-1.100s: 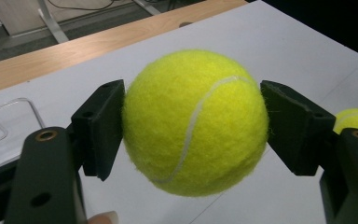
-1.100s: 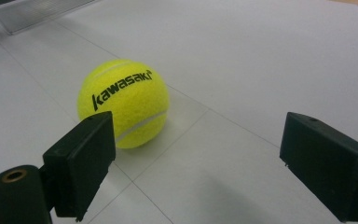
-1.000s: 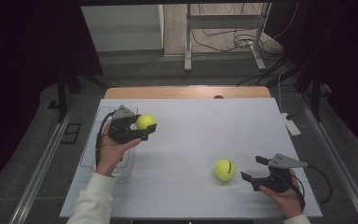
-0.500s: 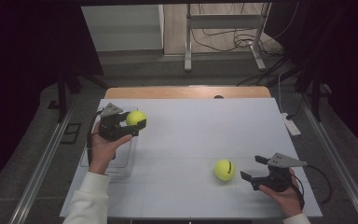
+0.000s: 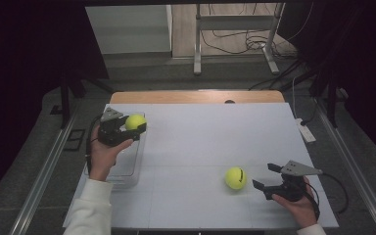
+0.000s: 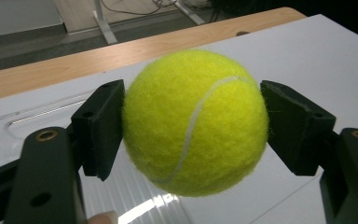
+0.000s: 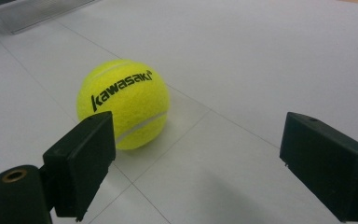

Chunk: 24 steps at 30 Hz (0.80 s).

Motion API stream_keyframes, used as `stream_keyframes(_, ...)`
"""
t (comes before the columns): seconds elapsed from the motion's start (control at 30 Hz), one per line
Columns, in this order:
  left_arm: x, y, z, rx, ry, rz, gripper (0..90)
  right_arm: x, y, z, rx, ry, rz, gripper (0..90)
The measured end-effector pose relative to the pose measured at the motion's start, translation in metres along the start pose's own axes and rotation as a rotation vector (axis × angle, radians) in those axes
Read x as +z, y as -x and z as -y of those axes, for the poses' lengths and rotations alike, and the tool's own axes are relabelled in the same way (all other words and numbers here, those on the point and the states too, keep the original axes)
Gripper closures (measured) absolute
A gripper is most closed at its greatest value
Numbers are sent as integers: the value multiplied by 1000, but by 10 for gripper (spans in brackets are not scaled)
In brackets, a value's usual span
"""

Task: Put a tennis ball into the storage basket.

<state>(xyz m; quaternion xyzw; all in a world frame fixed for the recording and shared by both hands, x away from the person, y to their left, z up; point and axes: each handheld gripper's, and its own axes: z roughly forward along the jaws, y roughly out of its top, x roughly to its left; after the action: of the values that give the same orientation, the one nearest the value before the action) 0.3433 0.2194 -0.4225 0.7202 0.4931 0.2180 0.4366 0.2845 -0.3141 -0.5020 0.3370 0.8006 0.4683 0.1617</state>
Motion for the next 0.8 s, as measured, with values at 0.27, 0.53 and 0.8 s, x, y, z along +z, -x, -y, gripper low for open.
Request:
stream_keyframes(0.27,-2,-10,2,-28,4,-8,269,0,1,0,5,-3,2,112)
stream_keyframes(0.53,2,-12,0,-39,-4,0,269,-2,-1,1,7,0,7,113)
stream_keyframes(0.8,13,-29,-8,-68,-65,-41,269,-8,1,4,20,11,9,112)
